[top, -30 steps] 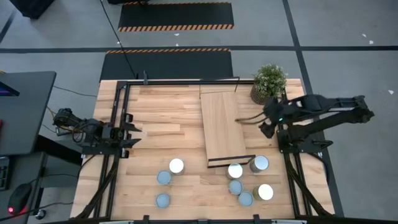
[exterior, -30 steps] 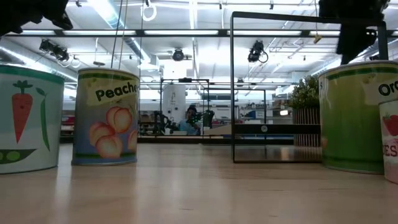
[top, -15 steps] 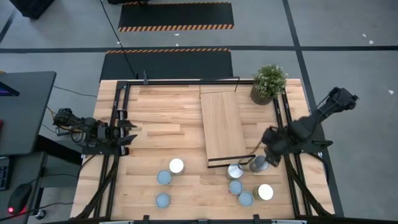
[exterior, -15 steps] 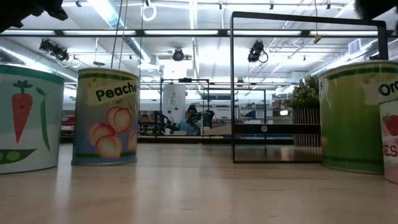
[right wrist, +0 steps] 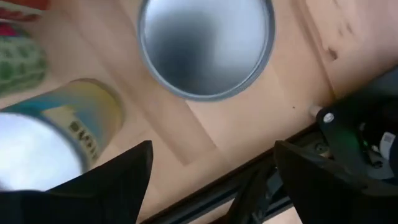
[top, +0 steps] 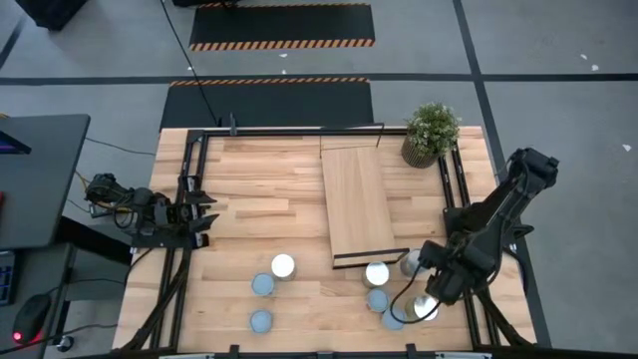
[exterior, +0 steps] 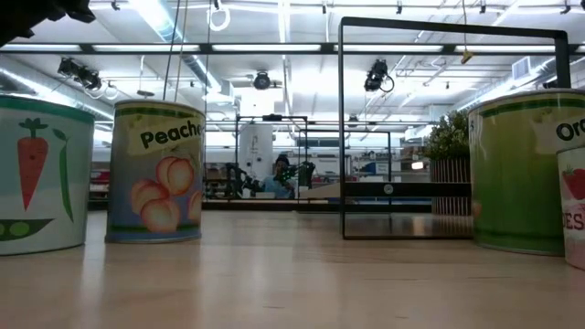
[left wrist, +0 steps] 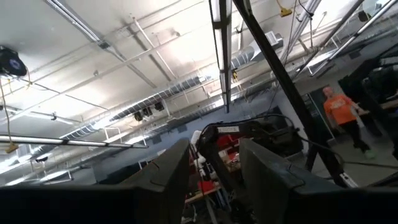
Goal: Pick and place cans onto a shelf
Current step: Put the right canned peaches on the shelf
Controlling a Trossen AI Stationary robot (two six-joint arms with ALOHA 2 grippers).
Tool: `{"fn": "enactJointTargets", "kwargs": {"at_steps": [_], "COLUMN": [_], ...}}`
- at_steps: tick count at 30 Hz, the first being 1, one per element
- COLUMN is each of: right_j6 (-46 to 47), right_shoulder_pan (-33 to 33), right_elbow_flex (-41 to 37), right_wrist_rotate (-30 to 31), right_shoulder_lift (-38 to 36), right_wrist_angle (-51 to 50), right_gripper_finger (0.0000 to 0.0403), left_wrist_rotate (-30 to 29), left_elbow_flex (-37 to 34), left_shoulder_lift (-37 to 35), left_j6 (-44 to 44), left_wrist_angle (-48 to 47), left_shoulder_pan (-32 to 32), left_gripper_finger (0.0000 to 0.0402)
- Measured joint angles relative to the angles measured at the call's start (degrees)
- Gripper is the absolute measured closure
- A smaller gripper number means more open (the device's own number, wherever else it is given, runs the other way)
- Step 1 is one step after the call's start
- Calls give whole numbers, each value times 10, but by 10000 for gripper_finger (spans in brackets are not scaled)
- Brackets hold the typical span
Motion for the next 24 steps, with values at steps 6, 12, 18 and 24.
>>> {"fn": "enactJointTargets", "kwargs": {"at_steps": [6, 12, 18, 24], "right_j6": [27, 81, 92, 78], "right_shoulder_pan": [27, 52, 57, 52], "right_elbow_flex": [0, -26, -72, -83], "right_wrist_rotate": [67, 83, 102, 129], "right_shoulder_lift": [39, 28, 23, 23], "right_wrist_angle": [-21, 16, 59, 75], "right_gripper_finger": [29, 18, 17, 17], "left_wrist_rotate": [0, 0, 0, 0], "left_elbow_flex": [0, 0, 0, 0], "left_shoulder_lift": [0, 0, 0, 0], "left_j6": [2, 2, 2, -2], "left_wrist_angle": [0, -1, -2, -5], "left_shoulder_pan": [0, 0, 0, 0], "left_gripper_finger": [253, 253, 253, 253]}}
